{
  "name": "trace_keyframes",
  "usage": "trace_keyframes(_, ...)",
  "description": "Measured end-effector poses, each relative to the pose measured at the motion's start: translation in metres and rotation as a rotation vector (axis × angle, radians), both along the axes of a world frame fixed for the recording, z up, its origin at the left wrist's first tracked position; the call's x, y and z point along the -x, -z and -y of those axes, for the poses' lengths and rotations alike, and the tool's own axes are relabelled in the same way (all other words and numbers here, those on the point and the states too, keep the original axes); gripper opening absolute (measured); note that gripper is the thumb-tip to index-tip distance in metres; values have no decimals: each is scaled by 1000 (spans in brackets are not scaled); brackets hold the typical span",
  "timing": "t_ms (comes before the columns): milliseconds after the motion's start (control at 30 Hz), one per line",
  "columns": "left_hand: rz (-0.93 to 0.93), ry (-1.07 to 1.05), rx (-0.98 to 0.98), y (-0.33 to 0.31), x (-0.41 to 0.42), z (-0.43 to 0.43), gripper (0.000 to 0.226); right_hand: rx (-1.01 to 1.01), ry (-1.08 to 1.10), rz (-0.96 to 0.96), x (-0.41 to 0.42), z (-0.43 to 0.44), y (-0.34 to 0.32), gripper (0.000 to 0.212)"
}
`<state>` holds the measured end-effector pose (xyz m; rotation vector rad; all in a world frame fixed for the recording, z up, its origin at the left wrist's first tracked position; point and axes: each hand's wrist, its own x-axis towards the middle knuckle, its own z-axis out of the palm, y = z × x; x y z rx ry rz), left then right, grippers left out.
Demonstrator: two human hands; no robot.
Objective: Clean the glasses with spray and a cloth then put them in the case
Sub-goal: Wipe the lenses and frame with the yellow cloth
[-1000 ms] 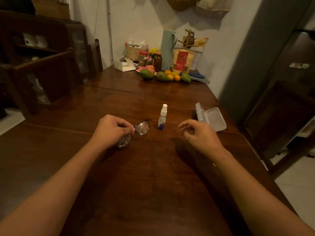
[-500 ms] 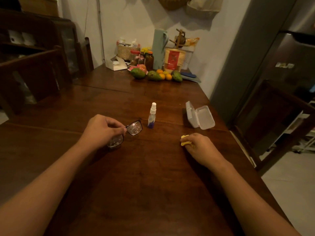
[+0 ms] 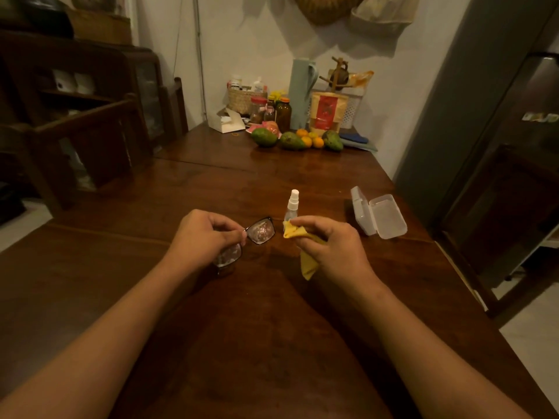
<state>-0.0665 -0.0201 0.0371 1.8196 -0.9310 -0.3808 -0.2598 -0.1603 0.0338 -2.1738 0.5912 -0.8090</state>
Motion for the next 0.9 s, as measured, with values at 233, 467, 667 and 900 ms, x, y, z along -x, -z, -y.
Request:
trace_keyframes(233, -14, 83, -30, 0, 5, 1, 10, 309, 286, 0, -18, -10, 20, 39)
trace_keyframes(467, -39, 123, 46, 7, 14, 5, 8, 553, 203, 32, -21, -12, 27, 29)
trace_keyframes(667, -57, 78, 121, 5, 15, 5, 10, 688, 63, -68, -22, -17, 31, 36)
trace_keyframes(900, -89, 102, 108, 6, 17, 5, 12, 669, 170, -113, -16, -8, 29, 33)
